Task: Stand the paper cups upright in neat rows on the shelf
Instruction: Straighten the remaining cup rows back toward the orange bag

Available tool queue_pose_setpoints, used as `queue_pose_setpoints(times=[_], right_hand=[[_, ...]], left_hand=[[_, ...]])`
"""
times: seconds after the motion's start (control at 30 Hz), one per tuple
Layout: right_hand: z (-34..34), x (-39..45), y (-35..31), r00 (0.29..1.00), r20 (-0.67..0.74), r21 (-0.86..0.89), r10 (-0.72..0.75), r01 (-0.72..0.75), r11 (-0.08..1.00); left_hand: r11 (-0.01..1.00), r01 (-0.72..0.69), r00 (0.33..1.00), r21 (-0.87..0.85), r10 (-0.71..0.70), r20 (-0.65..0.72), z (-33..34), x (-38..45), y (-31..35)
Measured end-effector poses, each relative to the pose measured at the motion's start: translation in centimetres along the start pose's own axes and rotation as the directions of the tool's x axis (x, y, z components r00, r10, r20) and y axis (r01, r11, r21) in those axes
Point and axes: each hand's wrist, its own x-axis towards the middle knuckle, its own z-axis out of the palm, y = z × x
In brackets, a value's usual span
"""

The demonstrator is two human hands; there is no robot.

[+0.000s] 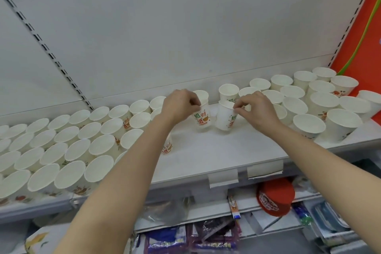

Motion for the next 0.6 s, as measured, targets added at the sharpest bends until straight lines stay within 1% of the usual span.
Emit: queue_pose_setpoints(times=[0.23,0.37,0.5,0.6], right_hand=[[1.7,-0.2,-3.3,0.999,0.045,-0.033,-0.008,0.009,0.999],[3.7,0.4,-5.1,0.998,0.066,-0.105,-0.004,0.011,0.994],[6.1,0.7,-6.7,0.998,0.037,-0.201,-0.059,0.065,0.977],[7.2,0.8,-7.1,0.997,0.011,-0.19,-0.07,0.071,0.979]], left_hand=[[0.994,0.025,1.0,0.106,-0.027,0.009,-0.5,-2.1,-3.3],[0.987,-0.015,0.999,0.16,0.009,0.042,0.6,-2.5,-4.0],[0.982,-0.064,0.998,0.177,0.062,0.015,1.0,-2.6,-4.4],[0.983,-0.097,0.995,0.155,0.096,0.011,0.8,-2.7,-4.5]])
